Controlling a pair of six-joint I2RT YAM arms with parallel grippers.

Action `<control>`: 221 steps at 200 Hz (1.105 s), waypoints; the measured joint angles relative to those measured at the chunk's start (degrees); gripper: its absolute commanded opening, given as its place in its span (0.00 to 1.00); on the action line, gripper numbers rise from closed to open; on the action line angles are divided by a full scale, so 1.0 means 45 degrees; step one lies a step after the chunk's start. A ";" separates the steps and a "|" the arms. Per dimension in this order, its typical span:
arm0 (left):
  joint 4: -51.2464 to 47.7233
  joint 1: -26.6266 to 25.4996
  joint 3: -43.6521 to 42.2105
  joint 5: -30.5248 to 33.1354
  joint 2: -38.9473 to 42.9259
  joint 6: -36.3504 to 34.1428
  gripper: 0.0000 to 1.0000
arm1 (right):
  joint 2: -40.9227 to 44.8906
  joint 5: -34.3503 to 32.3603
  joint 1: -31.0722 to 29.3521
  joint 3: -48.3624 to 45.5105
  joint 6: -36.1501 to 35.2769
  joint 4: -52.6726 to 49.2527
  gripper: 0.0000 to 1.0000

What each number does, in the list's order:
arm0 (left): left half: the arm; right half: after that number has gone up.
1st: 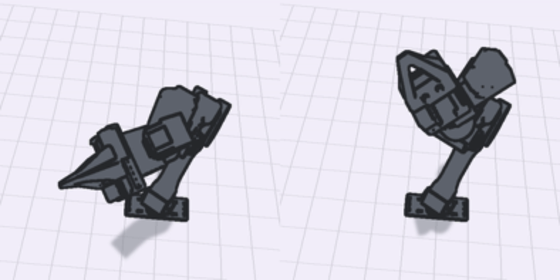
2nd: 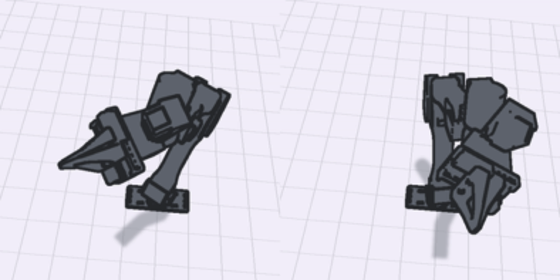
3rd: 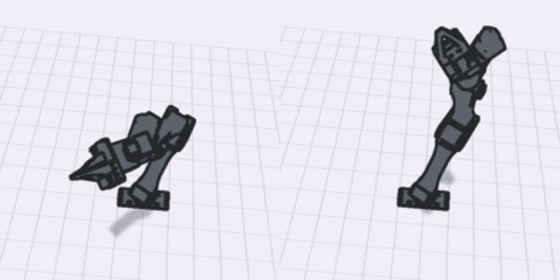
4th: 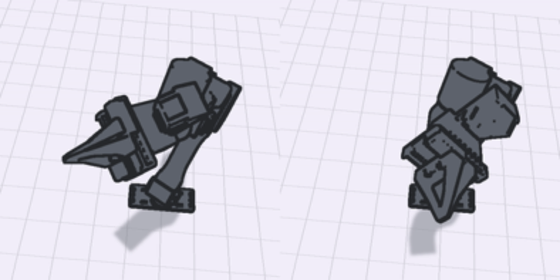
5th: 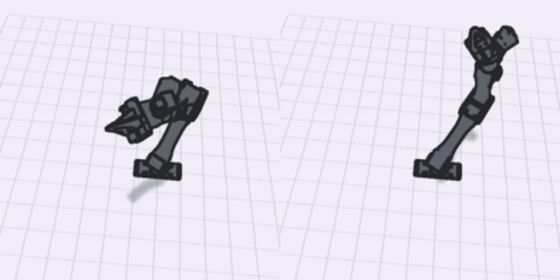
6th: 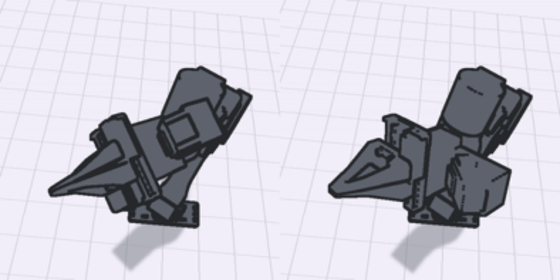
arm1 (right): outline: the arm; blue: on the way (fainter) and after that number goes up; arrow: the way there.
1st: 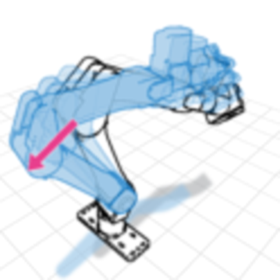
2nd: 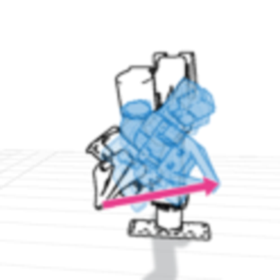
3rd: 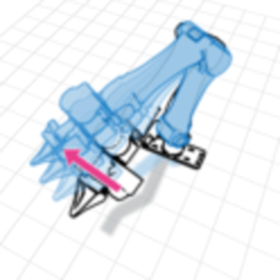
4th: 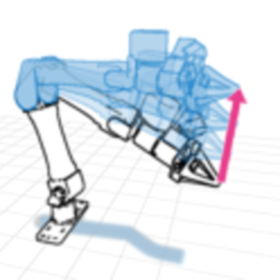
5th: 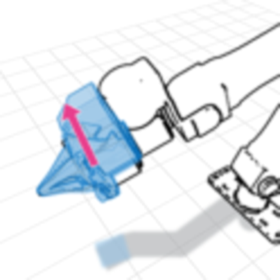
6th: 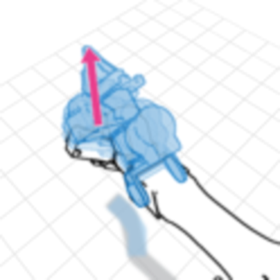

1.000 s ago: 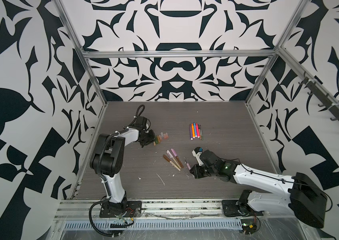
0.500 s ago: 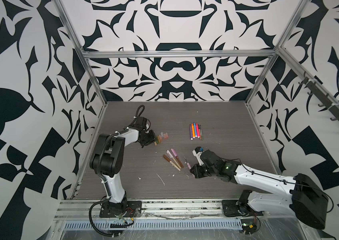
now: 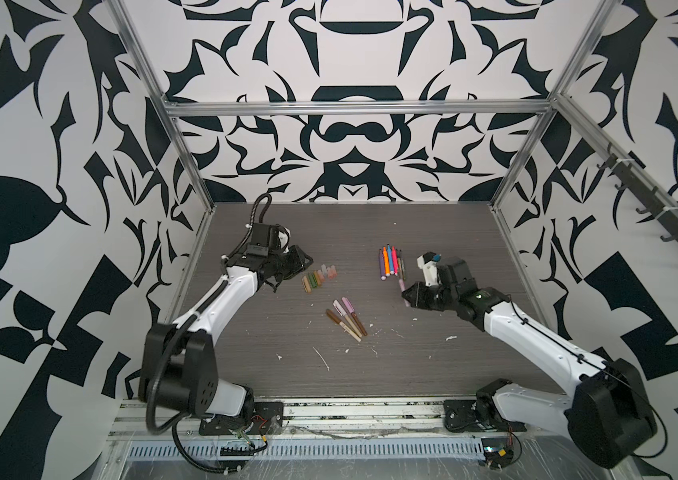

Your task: Open the pen caps

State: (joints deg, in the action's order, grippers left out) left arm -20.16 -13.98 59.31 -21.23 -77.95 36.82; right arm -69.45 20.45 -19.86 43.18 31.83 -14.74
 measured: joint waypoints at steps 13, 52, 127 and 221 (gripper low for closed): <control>-0.0461 0.0073 0.0000 -0.0073 0.1375 -0.0063 0.35 | -0.0636 0.0423 0.0908 0.0316 -0.0049 0.0209 0.00; -0.2132 0.0301 -0.0073 0.0204 0.4852 -0.0602 0.38 | -0.2812 0.1205 0.2953 0.0801 -0.0223 0.1044 0.00; -0.4216 0.0330 -0.1865 0.1734 0.7771 -0.1530 0.42 | -0.6611 0.1472 0.3371 0.2176 -0.1336 0.2550 0.00; -0.4192 0.0359 -0.2118 0.2171 0.8097 -0.1855 0.43 | -0.8738 0.2438 0.3400 0.3157 -0.1540 0.3526 0.02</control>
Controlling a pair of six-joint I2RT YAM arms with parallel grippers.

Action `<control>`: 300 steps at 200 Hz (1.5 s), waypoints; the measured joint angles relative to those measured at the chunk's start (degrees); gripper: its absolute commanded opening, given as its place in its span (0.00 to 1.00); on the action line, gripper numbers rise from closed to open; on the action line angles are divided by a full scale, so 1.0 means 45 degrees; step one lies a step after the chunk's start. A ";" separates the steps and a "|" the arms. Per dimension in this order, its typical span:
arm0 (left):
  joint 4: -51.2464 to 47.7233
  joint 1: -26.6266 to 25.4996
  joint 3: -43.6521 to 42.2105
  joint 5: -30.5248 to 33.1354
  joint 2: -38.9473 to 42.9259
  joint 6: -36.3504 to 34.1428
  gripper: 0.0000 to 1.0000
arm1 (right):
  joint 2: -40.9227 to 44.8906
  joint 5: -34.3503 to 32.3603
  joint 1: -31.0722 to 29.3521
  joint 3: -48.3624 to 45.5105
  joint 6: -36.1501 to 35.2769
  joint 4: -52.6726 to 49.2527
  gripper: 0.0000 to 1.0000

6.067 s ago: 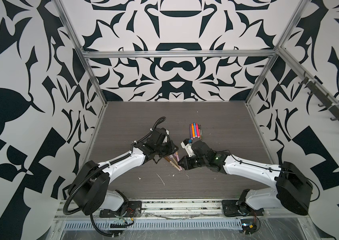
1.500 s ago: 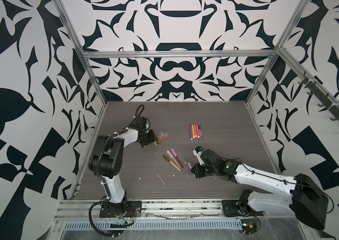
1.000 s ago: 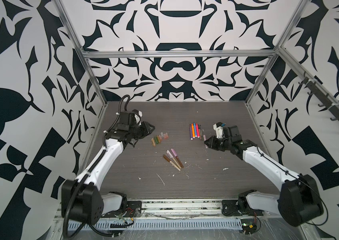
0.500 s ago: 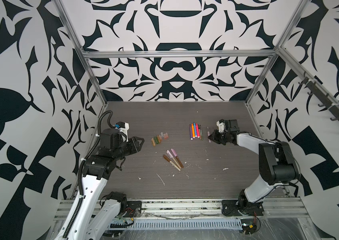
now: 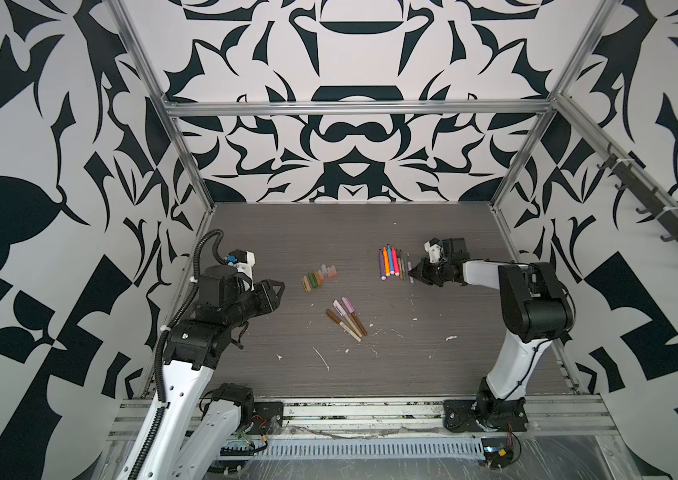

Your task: Open the pen caps

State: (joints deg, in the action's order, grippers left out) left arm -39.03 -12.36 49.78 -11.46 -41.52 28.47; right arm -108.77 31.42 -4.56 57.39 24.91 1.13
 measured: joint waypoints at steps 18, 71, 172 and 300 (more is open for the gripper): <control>0.0019 -0.0005 -0.0005 -0.0005 -0.0015 0.0000 0.43 | -0.0233 0.0170 0.0010 0.0243 -0.0024 0.0039 0.07; 0.0053 0.0010 -0.0039 -0.0015 -0.0053 0.0000 0.43 | -0.0335 0.0457 0.0019 0.0379 -0.0155 0.0189 0.36; 0.0058 0.0019 -0.0049 -0.0019 -0.1069 0.0141 0.43 | 0.3973 -0.0427 0.0078 -0.1710 0.0146 -0.0612 0.45; 0.6824 0.0034 -0.1438 -0.1715 -1.0365 0.2953 0.40 | 1.2041 0.0335 0.0015 -0.8655 0.0486 -0.1530 0.41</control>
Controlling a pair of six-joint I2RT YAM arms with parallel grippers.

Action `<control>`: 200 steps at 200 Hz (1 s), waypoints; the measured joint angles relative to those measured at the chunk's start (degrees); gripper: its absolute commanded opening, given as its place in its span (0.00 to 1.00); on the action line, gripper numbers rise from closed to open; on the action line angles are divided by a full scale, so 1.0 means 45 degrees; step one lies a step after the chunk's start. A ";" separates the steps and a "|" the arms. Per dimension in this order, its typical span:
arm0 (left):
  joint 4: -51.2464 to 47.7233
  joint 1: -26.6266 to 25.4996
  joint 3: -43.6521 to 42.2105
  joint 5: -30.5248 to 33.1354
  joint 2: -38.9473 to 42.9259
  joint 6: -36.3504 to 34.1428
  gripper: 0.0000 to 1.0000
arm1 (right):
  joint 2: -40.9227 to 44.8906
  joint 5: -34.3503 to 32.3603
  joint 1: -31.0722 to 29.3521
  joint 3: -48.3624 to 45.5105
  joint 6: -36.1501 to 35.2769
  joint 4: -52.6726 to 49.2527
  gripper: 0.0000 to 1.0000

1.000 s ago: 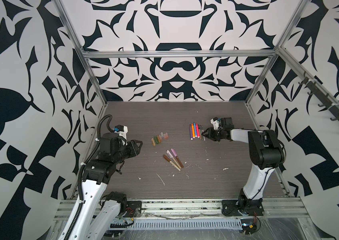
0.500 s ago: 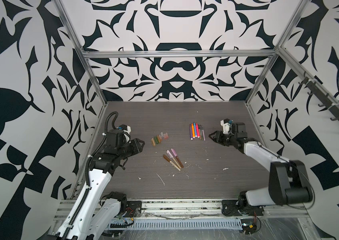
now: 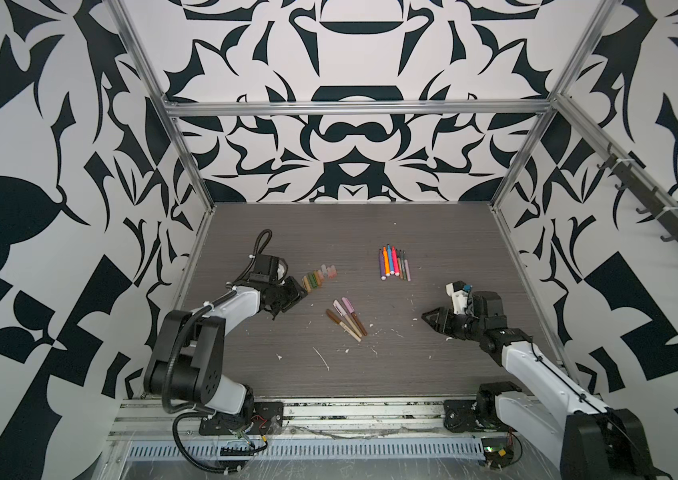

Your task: Open the pen caps

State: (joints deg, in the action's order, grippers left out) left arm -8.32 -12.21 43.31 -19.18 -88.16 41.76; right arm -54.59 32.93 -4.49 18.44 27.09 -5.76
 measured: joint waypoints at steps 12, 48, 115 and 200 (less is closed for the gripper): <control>0.0330 0.0024 0.0282 0.0005 -0.0495 0.0010 0.41 | -0.0063 0.0063 0.0000 0.0000 0.0005 0.0053 0.41; 0.1137 0.0078 0.0855 0.0029 -0.1797 0.0107 0.41 | 0.0024 0.0121 0.0000 -0.0005 0.0044 0.0121 0.41; 0.2293 0.0306 0.1632 -0.0131 -0.3021 0.0374 0.40 | 0.0121 0.0175 -0.0019 -0.0019 0.0087 0.0194 0.41; 0.3269 0.0306 0.1656 -0.0563 -0.3419 0.0908 0.40 | 0.0117 0.0170 -0.0019 -0.0019 0.0146 0.0194 0.40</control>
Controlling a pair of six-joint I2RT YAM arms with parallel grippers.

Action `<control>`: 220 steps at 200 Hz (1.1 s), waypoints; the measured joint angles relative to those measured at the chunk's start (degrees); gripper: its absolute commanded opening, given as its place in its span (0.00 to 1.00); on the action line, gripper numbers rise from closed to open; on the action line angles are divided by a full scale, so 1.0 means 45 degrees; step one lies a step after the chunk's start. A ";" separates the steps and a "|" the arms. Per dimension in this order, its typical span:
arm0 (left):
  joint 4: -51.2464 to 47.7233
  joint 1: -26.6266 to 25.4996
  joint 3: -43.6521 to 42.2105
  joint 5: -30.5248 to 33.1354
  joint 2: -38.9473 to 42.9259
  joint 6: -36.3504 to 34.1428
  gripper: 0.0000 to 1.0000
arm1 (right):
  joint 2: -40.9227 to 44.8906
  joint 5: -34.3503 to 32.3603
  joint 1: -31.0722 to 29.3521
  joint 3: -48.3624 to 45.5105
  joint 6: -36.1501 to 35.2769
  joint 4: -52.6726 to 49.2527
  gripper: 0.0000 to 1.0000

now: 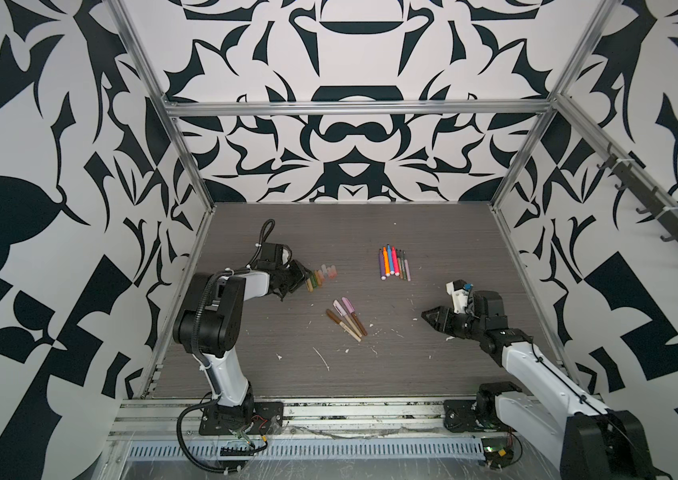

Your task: Open the pen caps

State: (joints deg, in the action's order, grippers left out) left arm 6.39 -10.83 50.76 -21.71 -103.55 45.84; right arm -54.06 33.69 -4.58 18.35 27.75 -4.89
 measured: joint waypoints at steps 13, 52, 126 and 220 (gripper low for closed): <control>0.0034 0.0000 0.0000 -0.0015 -0.0005 0.0058 0.40 | 0.0000 0.0000 0.0000 0.0000 0.0029 0.0000 0.40; 0.0049 0.0024 -0.0015 -0.0015 -0.0005 0.0136 0.40 | 0.0000 0.0000 0.0000 0.0000 0.0044 0.0000 0.40; -0.0879 0.0277 -0.1428 0.0219 0.1860 -0.0165 0.40 | -0.0165 0.0000 0.0000 0.0000 0.0049 0.0000 0.40; -0.8276 0.0335 0.0432 0.0393 1.1958 -0.3133 0.48 | -0.1287 -0.1501 -0.2453 0.0131 0.0500 0.0029 0.37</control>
State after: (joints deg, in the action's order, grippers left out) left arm -30.85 -9.32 52.71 -19.94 -49.74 31.75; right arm -59.86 26.94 -15.62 18.94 30.00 -4.75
